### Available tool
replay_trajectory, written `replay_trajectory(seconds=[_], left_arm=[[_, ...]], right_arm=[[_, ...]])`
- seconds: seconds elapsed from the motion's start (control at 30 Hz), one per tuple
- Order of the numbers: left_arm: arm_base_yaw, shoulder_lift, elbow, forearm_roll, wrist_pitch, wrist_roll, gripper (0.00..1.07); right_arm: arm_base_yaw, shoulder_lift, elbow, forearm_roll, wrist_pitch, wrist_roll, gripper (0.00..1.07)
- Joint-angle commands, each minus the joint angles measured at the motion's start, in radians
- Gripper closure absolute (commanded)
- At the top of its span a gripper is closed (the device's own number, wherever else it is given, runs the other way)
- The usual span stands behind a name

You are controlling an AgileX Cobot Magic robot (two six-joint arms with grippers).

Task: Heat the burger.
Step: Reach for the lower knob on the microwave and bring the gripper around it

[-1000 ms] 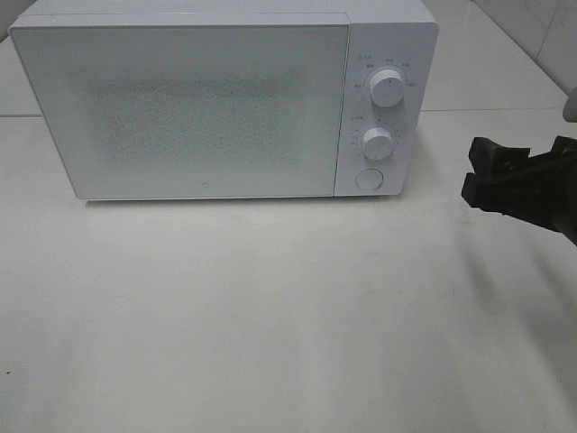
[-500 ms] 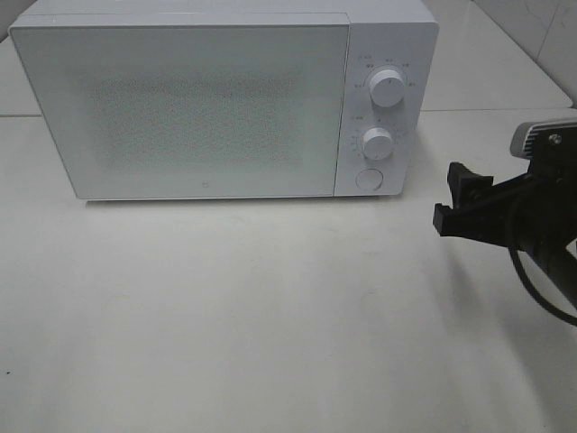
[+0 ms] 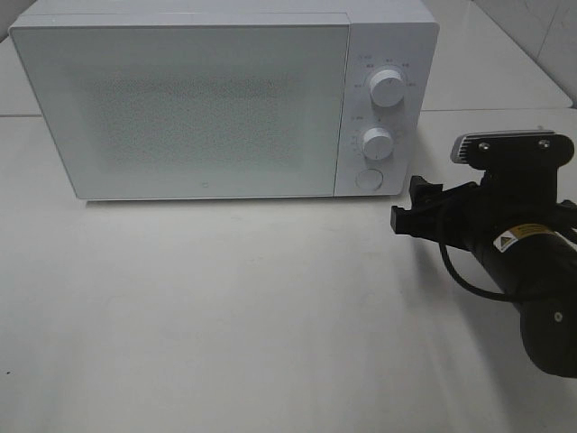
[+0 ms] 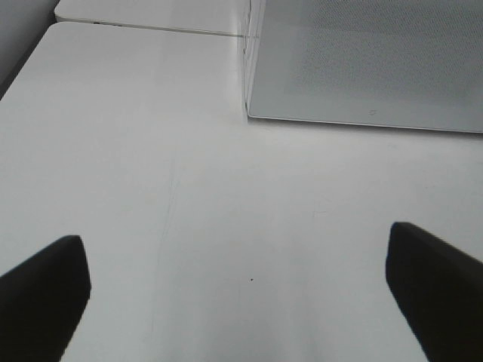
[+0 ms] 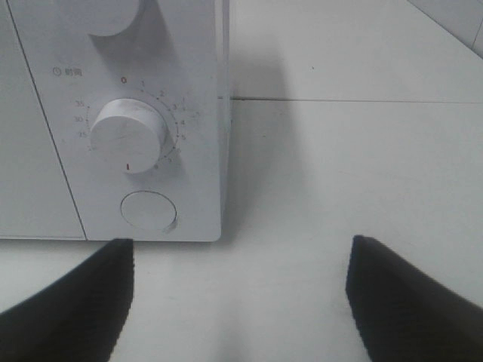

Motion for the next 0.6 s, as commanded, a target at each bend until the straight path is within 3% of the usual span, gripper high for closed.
replay_trajectory(seconds=[0.03,0.6], left_arm=[[0.005,-0.026,0.004,-0.007,-0.002,-0.004,0.07],[0.005,-0.026,0.004,-0.007,-0.002,-0.004,0.07]], right_arm=[[0.002,0.033,-0.041,-0.003,-0.12,0.004,0.31],[0.046,0.151,-0.223,0.002,-0.114,-0.007,0.31]])
